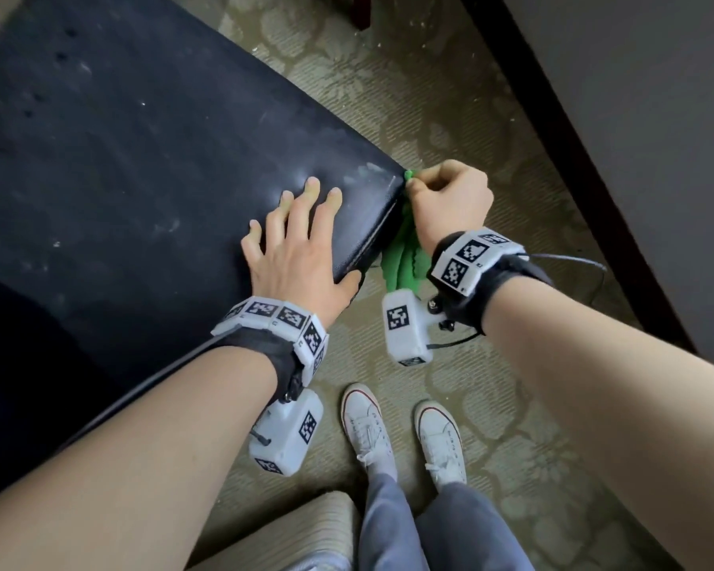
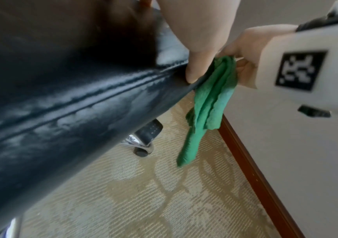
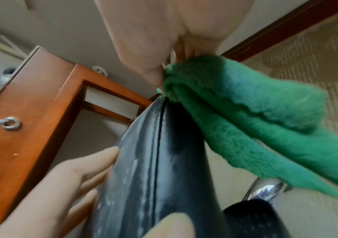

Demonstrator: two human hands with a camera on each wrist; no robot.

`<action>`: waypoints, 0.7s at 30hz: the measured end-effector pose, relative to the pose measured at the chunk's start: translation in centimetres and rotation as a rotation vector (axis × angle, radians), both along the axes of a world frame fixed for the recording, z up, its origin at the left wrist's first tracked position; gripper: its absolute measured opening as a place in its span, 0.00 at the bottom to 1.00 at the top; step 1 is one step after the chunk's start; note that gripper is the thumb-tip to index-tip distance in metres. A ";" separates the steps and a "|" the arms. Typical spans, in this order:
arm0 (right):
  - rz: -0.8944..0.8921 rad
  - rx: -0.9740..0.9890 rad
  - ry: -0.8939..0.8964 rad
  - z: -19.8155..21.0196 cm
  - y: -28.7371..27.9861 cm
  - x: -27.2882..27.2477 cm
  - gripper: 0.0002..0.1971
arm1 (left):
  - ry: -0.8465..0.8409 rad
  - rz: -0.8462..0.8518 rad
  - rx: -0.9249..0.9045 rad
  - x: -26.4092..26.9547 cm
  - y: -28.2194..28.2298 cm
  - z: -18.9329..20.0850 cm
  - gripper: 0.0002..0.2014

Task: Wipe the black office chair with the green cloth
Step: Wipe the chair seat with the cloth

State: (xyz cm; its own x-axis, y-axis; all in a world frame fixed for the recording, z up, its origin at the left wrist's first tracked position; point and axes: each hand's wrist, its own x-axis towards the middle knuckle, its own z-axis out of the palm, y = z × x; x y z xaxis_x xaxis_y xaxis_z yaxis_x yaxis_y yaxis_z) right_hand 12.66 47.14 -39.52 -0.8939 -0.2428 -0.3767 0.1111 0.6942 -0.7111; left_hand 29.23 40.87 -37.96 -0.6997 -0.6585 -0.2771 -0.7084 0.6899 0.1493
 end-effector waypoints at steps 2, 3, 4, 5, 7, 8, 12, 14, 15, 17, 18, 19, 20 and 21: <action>-0.021 0.009 -0.046 -0.1 1.2 -0.5 0.05 | 0.015 0.015 -0.024 -0.3 0.0 0.4 0.46; -0.072 0.007 -0.066 0.0 2.1 -1.0 0.03 | 0.041 0.016 -0.038 -1.0 -0.1 0.6 0.45; -0.128 0.000 -0.102 0.0 3.1 -1.3 0.02 | 0.056 0.011 -0.047 -1.5 -0.3 0.9 0.43; -0.180 -0.012 -0.146 0.0 4.0 -1.8 0.02 | 0.056 -0.009 -0.048 -2.3 -0.5 1.2 0.43; -0.242 -0.035 -0.228 -0.4 5.0 -2.7 0.04 | 0.025 -0.077 -0.010 -4.4 -1.2 1.2 0.45; -0.246 -0.041 -0.257 -0.8 4.9 -3.1 0.05 | 0.001 -0.100 0.017 -5.5 -1.7 1.0 0.46; -0.232 -0.107 -0.389 -3.5 3.4 -3.8 0.09 | -0.100 -0.146 0.032 -7.6 -2.8 -0.7 0.45; -0.224 -0.144 -0.458 -4.9 2.0 -3.8 0.09 | -0.097 -0.148 -0.014 -7.5 -2.8 -1.5 0.44; -0.208 -0.154 -0.487 -5.5 1.4 -3.7 0.08 | -0.090 -0.147 -0.034 -7.4 -2.7 -1.6 0.43; -0.174 -0.174 -0.536 -6.4 0.8 -3.3 0.06 | -0.081 -0.141 -0.034 -7.5 -2.6 -1.7 0.42; -0.174 -0.183 -0.553 -6.4 0.5 -3.3 0.07 | -0.074 -0.129 -0.018 -7.6 -2.7 -1.7 0.42; -0.182 -0.191 -0.563 -6.3 0.4 -3.3 0.08 | -0.073 -0.115 0.006 -7.7 -2.8 -1.6 0.42; -0.199 -0.205 -0.568 -6.3 0.5 -3.5 0.09 | -0.073 -0.106 0.029 -7.9 -2.8 -1.5 0.41; -0.213 -0.219 -0.565 -6.3 0.6 -3.7 0.09 | -0.068 -0.101 0.043 -8.0 -2.8 -1.4 0.41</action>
State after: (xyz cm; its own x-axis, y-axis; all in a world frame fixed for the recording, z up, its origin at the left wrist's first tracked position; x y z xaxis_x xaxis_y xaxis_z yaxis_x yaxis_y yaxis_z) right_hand 8.98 47.73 -45.79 -0.6092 -0.2066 -0.7656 0.6295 0.4612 -0.6254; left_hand 21.27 38.10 -39.39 -0.7404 -0.5721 -0.3527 -0.6451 0.7523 0.1338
